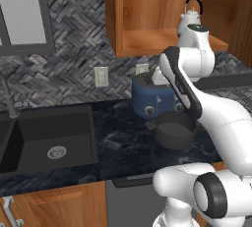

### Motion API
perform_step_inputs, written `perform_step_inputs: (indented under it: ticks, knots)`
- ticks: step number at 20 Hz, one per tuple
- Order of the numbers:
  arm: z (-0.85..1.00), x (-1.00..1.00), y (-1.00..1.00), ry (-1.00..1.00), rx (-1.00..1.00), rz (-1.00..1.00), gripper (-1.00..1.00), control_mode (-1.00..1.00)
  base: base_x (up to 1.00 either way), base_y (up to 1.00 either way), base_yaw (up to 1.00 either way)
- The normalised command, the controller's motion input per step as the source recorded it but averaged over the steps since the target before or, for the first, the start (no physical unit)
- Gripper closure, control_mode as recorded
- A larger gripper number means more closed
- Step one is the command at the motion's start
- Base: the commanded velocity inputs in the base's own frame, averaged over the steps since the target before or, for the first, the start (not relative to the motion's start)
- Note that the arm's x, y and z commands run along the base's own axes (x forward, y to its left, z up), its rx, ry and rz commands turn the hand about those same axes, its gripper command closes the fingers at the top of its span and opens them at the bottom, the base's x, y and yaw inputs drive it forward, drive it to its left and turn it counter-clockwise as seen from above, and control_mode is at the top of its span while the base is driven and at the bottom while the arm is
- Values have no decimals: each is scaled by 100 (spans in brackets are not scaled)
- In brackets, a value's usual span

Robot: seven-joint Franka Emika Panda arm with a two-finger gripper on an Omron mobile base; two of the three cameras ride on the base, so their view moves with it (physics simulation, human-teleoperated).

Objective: Pick the kettle from the cabinet and place it on a stove burner. Then pick the pot from the counter and place it on another stove burner. Finally, turn both burners on.

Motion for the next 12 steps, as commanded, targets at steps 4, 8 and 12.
perform_step_inputs:
  ticks: [4,8,12]
  knots:
    - [0,0,0,-5,0,0,-100,-100,0,0,0]
    - [0,0,0,-9,-3,0,-100,-100,0,0,0]
    - [0,0,-5,-13,-7,0,-100,-100,0,0,0]
